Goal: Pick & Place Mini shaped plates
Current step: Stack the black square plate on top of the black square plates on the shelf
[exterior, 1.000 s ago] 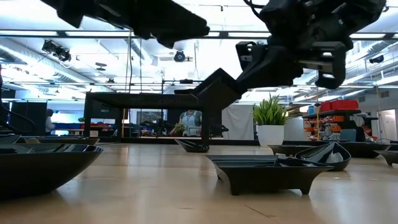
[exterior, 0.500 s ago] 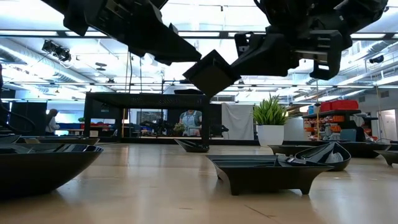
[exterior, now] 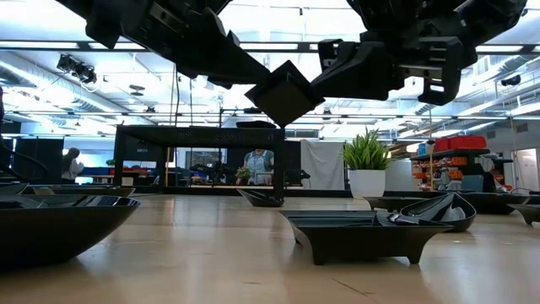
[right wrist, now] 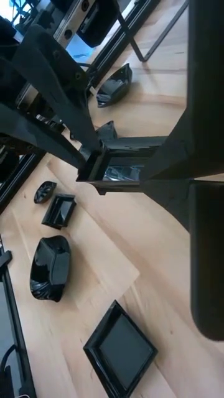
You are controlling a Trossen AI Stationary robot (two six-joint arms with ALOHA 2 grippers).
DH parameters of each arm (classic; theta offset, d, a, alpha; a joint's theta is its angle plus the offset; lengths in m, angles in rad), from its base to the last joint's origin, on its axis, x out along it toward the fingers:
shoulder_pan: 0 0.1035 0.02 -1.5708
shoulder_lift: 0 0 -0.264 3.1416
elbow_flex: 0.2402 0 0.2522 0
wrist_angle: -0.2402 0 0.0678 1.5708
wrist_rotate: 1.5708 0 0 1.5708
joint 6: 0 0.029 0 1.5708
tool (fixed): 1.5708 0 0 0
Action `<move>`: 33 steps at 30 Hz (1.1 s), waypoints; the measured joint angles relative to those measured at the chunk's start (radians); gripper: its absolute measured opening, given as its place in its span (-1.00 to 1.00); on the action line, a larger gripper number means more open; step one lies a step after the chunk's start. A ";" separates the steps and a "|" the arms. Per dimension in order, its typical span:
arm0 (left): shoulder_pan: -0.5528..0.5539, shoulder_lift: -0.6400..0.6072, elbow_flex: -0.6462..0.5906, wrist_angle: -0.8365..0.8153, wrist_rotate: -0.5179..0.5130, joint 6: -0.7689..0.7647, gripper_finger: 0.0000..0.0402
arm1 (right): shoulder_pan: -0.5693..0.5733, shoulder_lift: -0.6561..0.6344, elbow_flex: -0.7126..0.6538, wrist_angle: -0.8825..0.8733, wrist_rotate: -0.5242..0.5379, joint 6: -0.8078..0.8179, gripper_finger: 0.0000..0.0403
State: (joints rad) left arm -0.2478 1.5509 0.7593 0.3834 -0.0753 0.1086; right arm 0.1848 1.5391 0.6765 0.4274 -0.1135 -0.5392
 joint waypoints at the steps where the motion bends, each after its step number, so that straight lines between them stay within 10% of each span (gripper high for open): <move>1: 0.000 0.000 0.000 0.001 0.000 0.001 -0.70 | 0.000 0.000 0.000 0.000 0.000 0.000 -1.00; 13: 0.000 0.000 0.000 -0.016 -0.019 0.016 -0.39 | 0.000 0.001 0.000 0.008 0.000 0.000 -1.00; 33: 0.000 0.000 0.000 -0.016 -0.004 0.019 -0.94 | 0.000 0.001 0.000 0.044 0.053 0.042 -0.92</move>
State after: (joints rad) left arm -0.2474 1.5513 0.7589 0.3676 -0.0794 0.1274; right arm 0.1844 1.5402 0.6765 0.4714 -0.0609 -0.4972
